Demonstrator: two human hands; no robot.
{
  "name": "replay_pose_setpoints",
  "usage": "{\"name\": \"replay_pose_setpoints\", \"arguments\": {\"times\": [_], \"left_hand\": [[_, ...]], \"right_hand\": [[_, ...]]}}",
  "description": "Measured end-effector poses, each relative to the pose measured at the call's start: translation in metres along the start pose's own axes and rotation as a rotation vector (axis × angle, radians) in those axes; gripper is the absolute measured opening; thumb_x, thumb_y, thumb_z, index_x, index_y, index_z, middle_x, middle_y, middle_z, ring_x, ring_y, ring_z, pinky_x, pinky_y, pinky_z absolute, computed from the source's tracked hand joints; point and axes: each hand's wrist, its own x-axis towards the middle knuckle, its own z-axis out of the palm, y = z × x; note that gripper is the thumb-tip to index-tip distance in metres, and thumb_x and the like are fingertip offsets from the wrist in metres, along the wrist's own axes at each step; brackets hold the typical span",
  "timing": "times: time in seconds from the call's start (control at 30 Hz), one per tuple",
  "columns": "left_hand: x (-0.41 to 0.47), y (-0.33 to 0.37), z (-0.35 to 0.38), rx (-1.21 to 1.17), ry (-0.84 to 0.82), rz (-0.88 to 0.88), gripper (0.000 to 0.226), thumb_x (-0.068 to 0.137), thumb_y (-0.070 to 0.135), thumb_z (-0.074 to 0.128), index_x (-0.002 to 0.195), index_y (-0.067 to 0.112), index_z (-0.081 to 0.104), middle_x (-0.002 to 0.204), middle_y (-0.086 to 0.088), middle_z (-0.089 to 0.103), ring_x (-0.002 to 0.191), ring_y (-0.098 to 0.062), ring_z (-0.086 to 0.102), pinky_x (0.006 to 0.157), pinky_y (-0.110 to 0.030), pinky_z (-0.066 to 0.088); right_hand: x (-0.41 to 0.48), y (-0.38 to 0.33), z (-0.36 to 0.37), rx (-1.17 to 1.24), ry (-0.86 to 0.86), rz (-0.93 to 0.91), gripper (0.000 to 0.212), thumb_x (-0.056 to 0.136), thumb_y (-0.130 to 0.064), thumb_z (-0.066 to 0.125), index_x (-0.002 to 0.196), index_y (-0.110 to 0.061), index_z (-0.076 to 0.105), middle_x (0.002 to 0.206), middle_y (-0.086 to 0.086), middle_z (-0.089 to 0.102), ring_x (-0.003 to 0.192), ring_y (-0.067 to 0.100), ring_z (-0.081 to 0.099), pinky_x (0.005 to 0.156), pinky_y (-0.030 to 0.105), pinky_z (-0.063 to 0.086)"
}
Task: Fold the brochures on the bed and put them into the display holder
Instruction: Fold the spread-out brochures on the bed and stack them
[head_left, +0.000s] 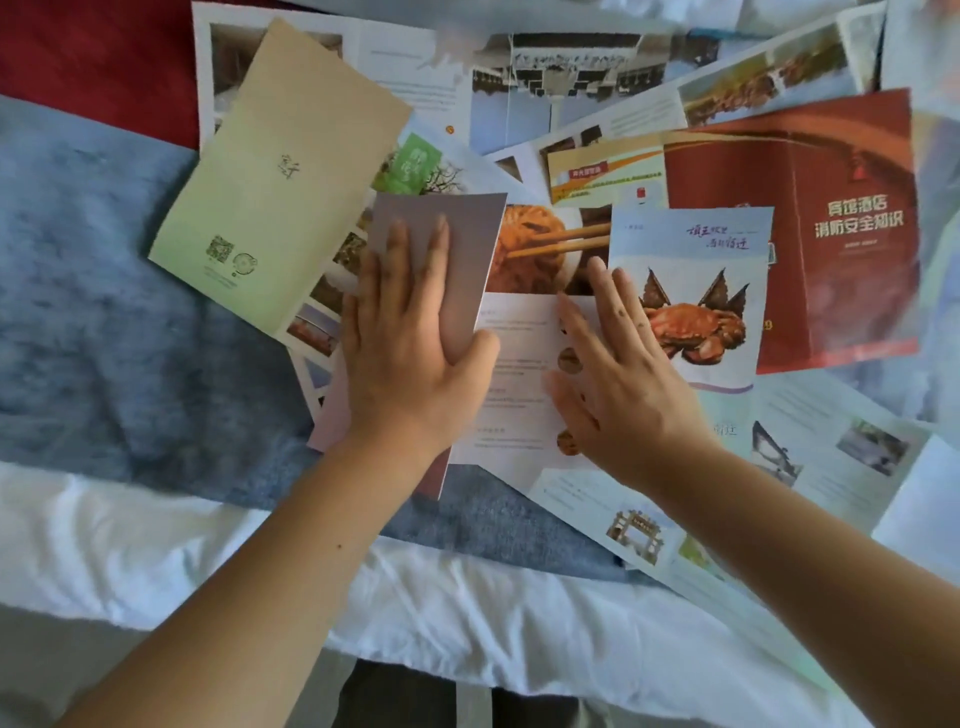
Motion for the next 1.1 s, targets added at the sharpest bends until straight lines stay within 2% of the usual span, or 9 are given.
{"name": "replay_pose_setpoints", "arguments": {"times": [0.17, 0.27, 0.37, 0.43, 0.57, 0.8, 0.9, 1.0, 1.1], "left_hand": [[0.002, 0.013, 0.019, 0.081, -0.017, 0.014, 0.089, 0.086, 0.052, 0.043, 0.163, 0.036, 0.002, 0.173, -0.004, -0.002, 0.159, -0.028, -0.005, 0.127, -0.052, -0.002], [0.005, 0.024, 0.028, 0.089, -0.023, 0.043, 0.089, 0.087, 0.053, 0.042, 0.163, 0.036, 0.001, 0.173, -0.004, -0.003, 0.159, -0.029, -0.005, 0.126, -0.05, -0.006], [0.007, 0.039, 0.038, 0.094, -0.044, 0.054, 0.09, 0.087, 0.055, 0.042, 0.163, 0.037, -0.001, 0.173, -0.002, -0.006, 0.159, -0.029, -0.006, 0.125, -0.052, -0.005], [0.007, 0.049, 0.046, 0.122, -0.061, 0.058, 0.091, 0.087, 0.056, 0.042, 0.163, 0.037, -0.003, 0.173, -0.002, -0.009, 0.158, -0.03, -0.009, 0.125, -0.054, -0.005], [0.011, 0.069, 0.059, 0.134, -0.065, 0.033, 0.09, 0.087, 0.058, 0.037, 0.163, 0.036, -0.006, 0.172, -0.004, -0.014, 0.158, -0.03, -0.014, 0.125, -0.055, -0.008], [0.017, 0.099, 0.087, 0.365, -0.081, -0.026, 0.086, 0.092, 0.062, 0.024, 0.161, 0.032, -0.017, 0.168, -0.009, -0.026, 0.153, -0.041, -0.024, 0.121, -0.066, -0.01], [0.018, 0.11, 0.095, 0.41, -0.074, -0.011, 0.084, 0.087, 0.061, 0.015, 0.161, 0.035, -0.015, 0.169, -0.007, -0.023, 0.152, -0.047, -0.021, 0.118, -0.07, -0.005], [0.012, 0.119, 0.107, 0.422, -0.057, 0.068, 0.082, 0.089, 0.06, 0.021, 0.162, 0.037, -0.008, 0.171, -0.006, -0.016, 0.154, -0.046, -0.013, 0.116, -0.072, -0.004], [0.009, 0.116, 0.117, 0.439, -0.028, 0.098, 0.078, 0.092, 0.062, 0.021, 0.163, 0.038, -0.004, 0.172, -0.01, -0.012, 0.154, -0.047, -0.01, 0.115, -0.074, -0.004]], "right_hand": [[-0.021, 0.041, -0.007, -0.12, 0.102, 0.184, 0.073, 0.104, -0.06, 0.034, 0.165, -0.022, 0.021, 0.173, 0.015, -0.003, 0.159, 0.037, -0.011, 0.127, 0.054, -0.009], [-0.03, 0.062, -0.009, -0.107, 0.162, 0.274, 0.074, 0.102, -0.063, 0.033, 0.166, -0.029, 0.018, 0.173, 0.015, -0.003, 0.158, 0.04, -0.007, 0.124, 0.055, -0.012], [-0.036, 0.073, -0.006, -0.038, 0.215, 0.273, 0.066, 0.106, -0.054, 0.032, 0.166, -0.031, 0.019, 0.174, 0.011, -0.002, 0.16, 0.035, -0.006, 0.127, 0.051, -0.007], [-0.036, 0.076, -0.002, 0.035, 0.251, 0.261, 0.06, 0.107, -0.039, 0.032, 0.165, -0.029, 0.021, 0.174, 0.011, 0.0, 0.16, 0.035, -0.006, 0.129, 0.049, -0.005], [-0.032, 0.08, -0.001, 0.189, 0.258, 0.285, 0.07, 0.097, -0.015, 0.034, 0.165, -0.022, 0.022, 0.174, 0.011, 0.002, 0.16, 0.035, -0.006, 0.129, 0.047, -0.005], [-0.033, 0.082, 0.002, 0.24, 0.3, 0.264, 0.07, 0.096, -0.015, 0.029, 0.164, -0.008, 0.02, 0.173, 0.013, 0.007, 0.16, 0.033, -0.004, 0.128, 0.039, -0.01], [-0.032, 0.083, 0.005, 0.222, 0.328, 0.252, 0.068, 0.098, -0.01, 0.037, 0.163, -0.005, 0.022, 0.172, 0.015, 0.01, 0.159, 0.031, -0.003, 0.129, 0.043, -0.006], [-0.032, 0.085, 0.008, 0.204, 0.349, 0.245, 0.067, 0.101, -0.01, 0.048, 0.163, -0.003, 0.024, 0.171, 0.018, 0.013, 0.159, 0.034, 0.0, 0.129, 0.048, -0.002], [-0.032, 0.086, 0.011, 0.195, 0.355, 0.244, 0.066, 0.102, -0.015, 0.049, 0.163, -0.004, 0.024, 0.171, 0.017, 0.013, 0.16, 0.035, 0.002, 0.129, 0.049, 0.0]]}}
